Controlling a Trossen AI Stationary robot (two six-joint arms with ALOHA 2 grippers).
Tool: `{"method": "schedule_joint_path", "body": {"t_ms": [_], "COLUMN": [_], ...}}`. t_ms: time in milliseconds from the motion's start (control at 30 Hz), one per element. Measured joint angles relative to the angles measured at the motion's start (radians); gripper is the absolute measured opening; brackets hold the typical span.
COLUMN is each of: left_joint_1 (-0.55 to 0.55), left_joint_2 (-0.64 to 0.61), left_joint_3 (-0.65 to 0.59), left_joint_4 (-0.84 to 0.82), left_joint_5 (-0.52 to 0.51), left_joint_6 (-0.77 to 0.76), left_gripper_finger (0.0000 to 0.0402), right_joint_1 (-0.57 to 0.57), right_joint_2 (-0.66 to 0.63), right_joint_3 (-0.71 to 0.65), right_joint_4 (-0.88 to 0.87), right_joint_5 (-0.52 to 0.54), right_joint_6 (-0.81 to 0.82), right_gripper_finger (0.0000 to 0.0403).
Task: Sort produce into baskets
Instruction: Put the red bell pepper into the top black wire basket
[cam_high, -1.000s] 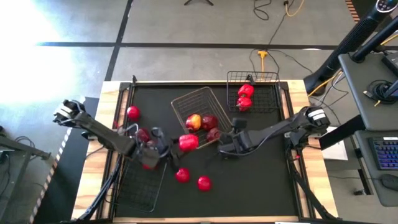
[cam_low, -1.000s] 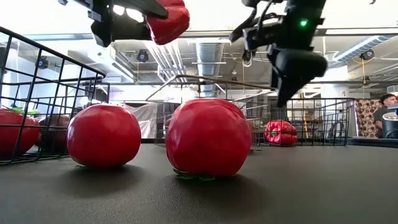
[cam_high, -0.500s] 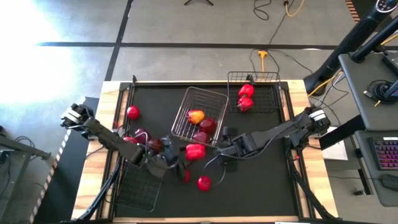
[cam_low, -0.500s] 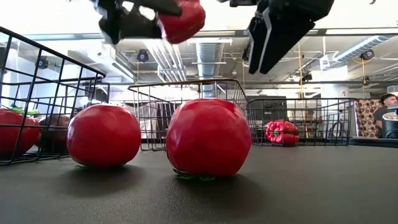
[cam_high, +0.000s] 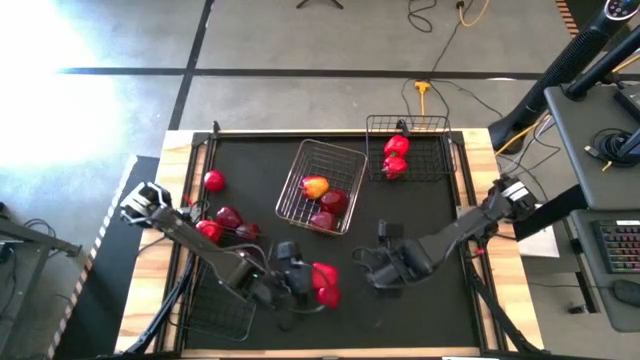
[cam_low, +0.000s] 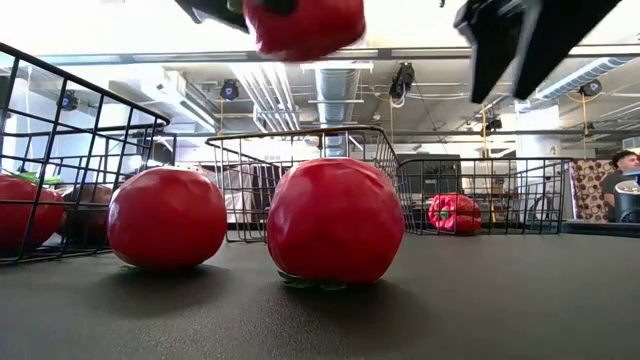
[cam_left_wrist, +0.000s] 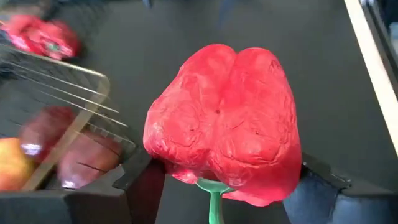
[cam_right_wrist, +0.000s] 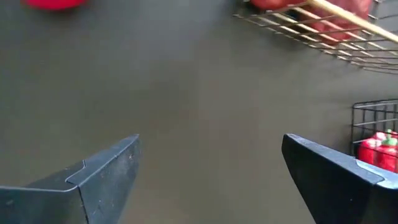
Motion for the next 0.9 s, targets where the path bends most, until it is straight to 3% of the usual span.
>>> {"method": "schedule_joint_path", "body": {"t_ms": [100,567,900], "left_joint_1": [0.002,0.004,0.005], "left_joint_2": [0.073,0.344,0.472], "left_joint_3": [0.047,0.276,0.405], "left_joint_4": [-0.052,-0.376,-0.447], "left_joint_5": [0.056,0.093,0.1], "left_joint_6": [0.01,-0.043,-0.035], "left_gripper_finger": [0.0244,0.028,0.0299], "right_joint_1": [0.036,0.059,0.059], "right_joint_2": [0.0,0.0,0.0], "right_joint_3": [0.0,0.0,0.001], "right_joint_4": [0.002,0.02,0.042], "right_joint_5": [0.006,0.033,0.06], "right_joint_6": [0.048,0.077,0.076], "right_gripper_finger": [0.0379,0.0379,0.0379]}}
